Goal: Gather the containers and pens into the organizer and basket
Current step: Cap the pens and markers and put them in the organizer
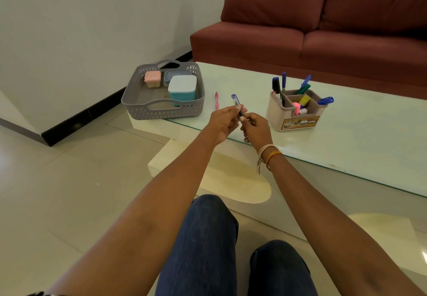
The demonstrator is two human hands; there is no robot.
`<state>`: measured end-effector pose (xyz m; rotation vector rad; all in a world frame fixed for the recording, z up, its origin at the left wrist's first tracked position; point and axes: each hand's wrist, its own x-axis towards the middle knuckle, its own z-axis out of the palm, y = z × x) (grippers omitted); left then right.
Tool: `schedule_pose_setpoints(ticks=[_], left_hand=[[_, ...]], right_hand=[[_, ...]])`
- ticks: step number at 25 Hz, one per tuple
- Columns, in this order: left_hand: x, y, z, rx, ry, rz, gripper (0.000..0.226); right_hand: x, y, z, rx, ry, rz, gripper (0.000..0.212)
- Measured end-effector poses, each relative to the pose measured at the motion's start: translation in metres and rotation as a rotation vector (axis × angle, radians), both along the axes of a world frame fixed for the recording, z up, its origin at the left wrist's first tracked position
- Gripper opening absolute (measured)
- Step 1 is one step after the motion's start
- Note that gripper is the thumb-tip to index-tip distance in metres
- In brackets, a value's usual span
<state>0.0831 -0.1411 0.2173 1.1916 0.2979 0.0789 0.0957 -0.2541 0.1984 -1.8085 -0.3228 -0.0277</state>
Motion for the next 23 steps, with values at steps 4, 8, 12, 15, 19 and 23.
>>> schedule_pose_setpoints(ticks=[4, 8, 12, 15, 19, 23], left_hand=[[0.009, -0.023, -0.011, 0.103, -0.075, -0.120, 0.052], [0.027, -0.021, -0.025, 0.876, -0.113, -0.077, 0.063], [0.037, 0.000, -0.036, 1.055, -0.084, -0.159, 0.065], [0.042, 0.007, -0.039, 1.071, -0.100, -0.171, 0.065], [0.044, 0.010, -0.038, 0.962, -0.128, -0.054, 0.046], [0.041, 0.018, -0.045, 1.137, -0.250, 0.453, 0.017]], right_hand=[[0.012, -0.020, 0.026, 0.101, -0.246, -0.112, 0.023], [0.048, -0.062, 0.072, 0.086, -0.727, -0.473, 0.027], [0.099, -0.093, 0.098, -0.059, -0.671, -0.482, 0.025], [0.126, -0.092, 0.095, -0.359, -0.483, -0.383, 0.022], [0.133, -0.082, 0.085, -0.630, -0.226, -0.304, 0.024], [0.128, -0.080, 0.081, -0.650, -0.190, -0.343, 0.025]])
